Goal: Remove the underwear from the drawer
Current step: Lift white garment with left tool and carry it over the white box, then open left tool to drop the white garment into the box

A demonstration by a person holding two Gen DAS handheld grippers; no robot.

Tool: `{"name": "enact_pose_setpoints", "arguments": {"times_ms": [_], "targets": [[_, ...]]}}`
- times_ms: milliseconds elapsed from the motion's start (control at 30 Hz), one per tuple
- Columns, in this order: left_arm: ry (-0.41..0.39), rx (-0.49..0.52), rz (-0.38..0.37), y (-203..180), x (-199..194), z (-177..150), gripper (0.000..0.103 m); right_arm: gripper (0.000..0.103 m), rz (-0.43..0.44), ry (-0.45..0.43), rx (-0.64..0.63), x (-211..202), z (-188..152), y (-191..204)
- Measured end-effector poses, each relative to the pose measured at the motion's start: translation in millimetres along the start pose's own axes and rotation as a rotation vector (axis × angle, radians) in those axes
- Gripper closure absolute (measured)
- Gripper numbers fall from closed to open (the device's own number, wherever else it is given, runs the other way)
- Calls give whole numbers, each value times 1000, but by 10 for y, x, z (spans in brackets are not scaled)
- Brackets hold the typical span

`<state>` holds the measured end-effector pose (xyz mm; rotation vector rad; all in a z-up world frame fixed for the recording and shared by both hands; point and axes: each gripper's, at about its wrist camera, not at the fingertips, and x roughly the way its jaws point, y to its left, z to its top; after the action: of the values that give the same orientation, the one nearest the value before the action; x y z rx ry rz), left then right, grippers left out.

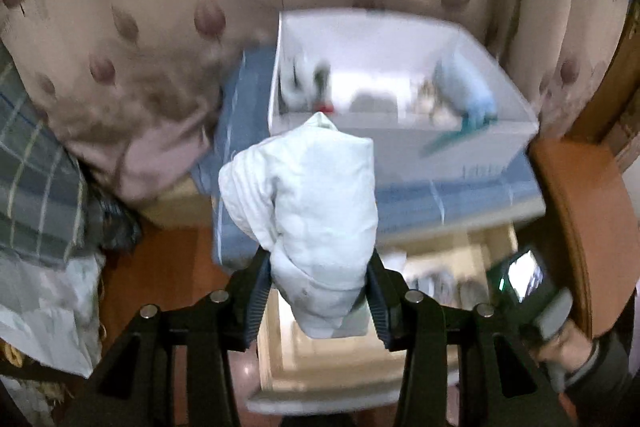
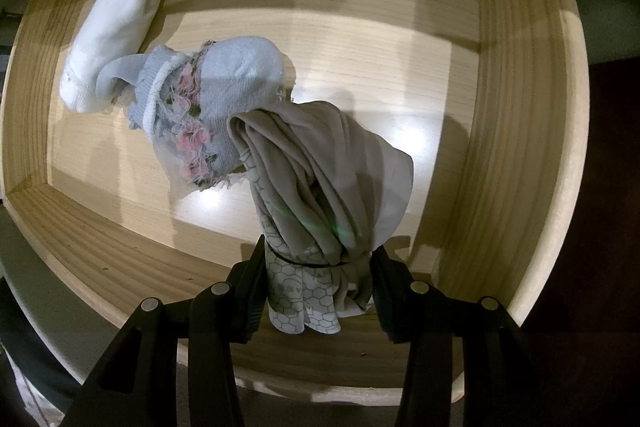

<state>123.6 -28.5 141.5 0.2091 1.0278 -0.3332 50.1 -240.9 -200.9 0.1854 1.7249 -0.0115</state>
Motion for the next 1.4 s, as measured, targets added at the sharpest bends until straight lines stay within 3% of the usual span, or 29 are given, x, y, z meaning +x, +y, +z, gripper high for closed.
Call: {"name": "enact_pose_setpoints", "arguments": {"times_ms": [233, 433, 600, 900, 1000, 1400], "targets": [[-103, -19, 29, -8, 2, 505, 59, 61, 0, 0, 1, -2, -1, 2], [-126, -42, 38, -73, 211, 850, 59, 60, 2, -1, 1, -5, -1, 1], [-121, 0, 60, -206, 432, 1041, 58, 59, 15, 1, 14, 0, 1, -9], [-42, 7, 62, -226, 801, 1096, 54, 59, 34, 3, 26, -9, 34, -93], [-32, -1, 49, -199, 819, 1096, 48, 59, 35, 3, 26, -16, 39, -120], [-90, -44, -11, -7, 420, 958, 46, 58, 29, 7, 33, -28, 35, -151]]}}
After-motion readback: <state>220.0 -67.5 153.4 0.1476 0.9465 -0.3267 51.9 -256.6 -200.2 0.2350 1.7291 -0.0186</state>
